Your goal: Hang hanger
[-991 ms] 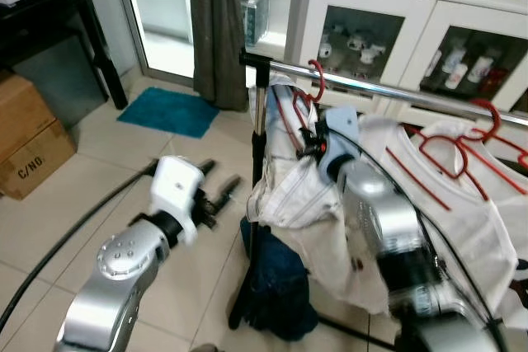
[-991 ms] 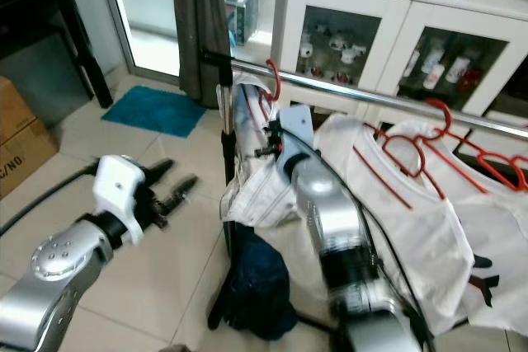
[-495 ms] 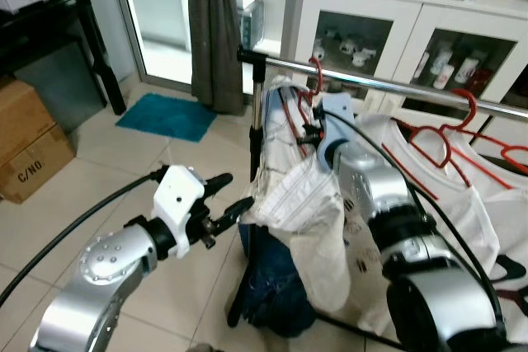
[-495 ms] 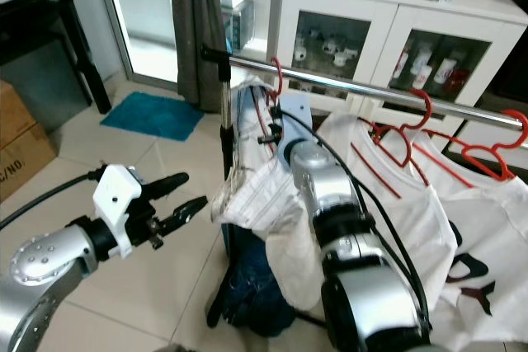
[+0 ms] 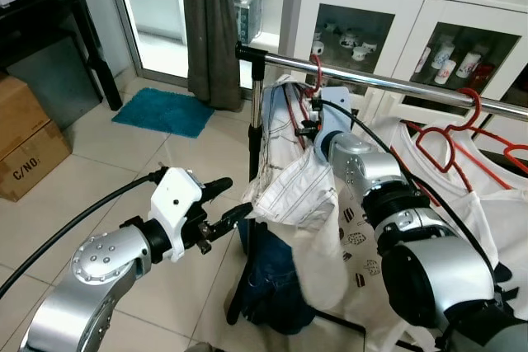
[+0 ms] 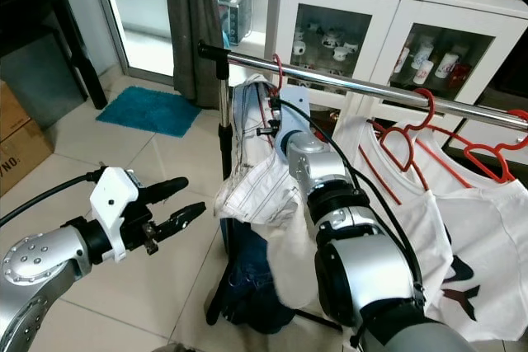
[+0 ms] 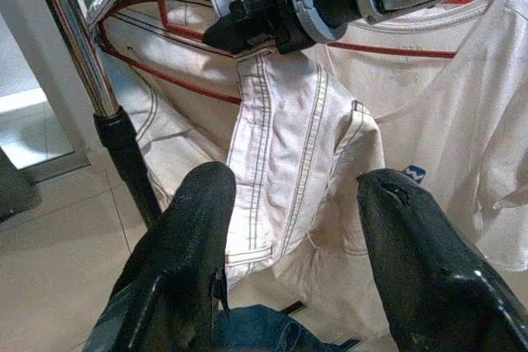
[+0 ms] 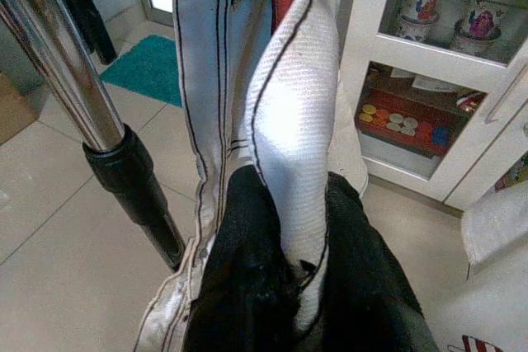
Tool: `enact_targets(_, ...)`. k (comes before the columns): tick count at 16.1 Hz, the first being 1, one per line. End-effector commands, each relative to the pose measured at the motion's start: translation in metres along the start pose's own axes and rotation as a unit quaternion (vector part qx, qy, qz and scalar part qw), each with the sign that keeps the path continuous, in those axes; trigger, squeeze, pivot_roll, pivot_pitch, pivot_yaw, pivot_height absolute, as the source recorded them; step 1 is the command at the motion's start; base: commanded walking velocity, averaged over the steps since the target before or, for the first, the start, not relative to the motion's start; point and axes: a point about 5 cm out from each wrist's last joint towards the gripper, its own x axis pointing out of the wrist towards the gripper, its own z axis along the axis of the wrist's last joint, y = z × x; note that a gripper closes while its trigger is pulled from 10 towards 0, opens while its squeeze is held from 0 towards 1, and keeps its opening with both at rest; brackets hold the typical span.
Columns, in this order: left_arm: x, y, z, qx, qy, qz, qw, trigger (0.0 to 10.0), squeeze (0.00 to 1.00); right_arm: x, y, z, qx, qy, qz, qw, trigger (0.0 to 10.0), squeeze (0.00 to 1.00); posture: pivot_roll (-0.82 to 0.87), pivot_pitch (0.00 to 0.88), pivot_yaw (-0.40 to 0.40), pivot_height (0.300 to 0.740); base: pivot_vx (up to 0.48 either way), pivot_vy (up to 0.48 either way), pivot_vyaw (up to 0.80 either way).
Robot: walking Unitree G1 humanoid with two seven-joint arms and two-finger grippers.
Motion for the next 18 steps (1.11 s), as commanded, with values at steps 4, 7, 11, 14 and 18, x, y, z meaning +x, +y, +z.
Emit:
enact_targets(4,-0.001,-0.003,0.001,0.002,0.002,-0.003,1.0,10.0,0.0,-0.001,-0.005,0.016,0.001,-0.043,0.002,0.999,10.0,1.0,0.04,0.025,-0.032,0.74,0.0,0.0,0.0)
enact_targets(7,0.0,0.006,-0.005,-0.002,0.014,0.044,0.999,10.0,0.0,-0.01,-0.009,0.023,0.013,-0.099,0.062,0.993,10.0,1.0,0.03,0.013,-0.02,0.74,0.0,0.0,0.0)
enact_targets(11,-0.001,0.017,-0.01,0.004,0.025,0.078,0.997,10.0,0.0,-0.021,-0.011,0.02,0.016,-0.117,0.085,0.989,10.0,1.0,0.03,0.003,-0.011,0.74,0.0,0.0,0.0)
enact_targets(14,0.001,0.025,-0.007,-0.008,0.01,0.121,0.993,10.0,0.0,-0.043,-0.015,0.016,-0.018,-0.135,0.107,0.985,10.0,1.0,0.03,0.0,-0.014,0.74,0.0,0.0,0.0)
enact_targets(18,0.01,0.031,-0.003,-0.035,-0.038,0.187,0.981,10.0,0.0,-0.084,-0.011,0.009,0.012,-0.206,0.14,0.968,10.0,1.0,-0.02,0.0,0.02,0.74,0.0,0.0,0.0)
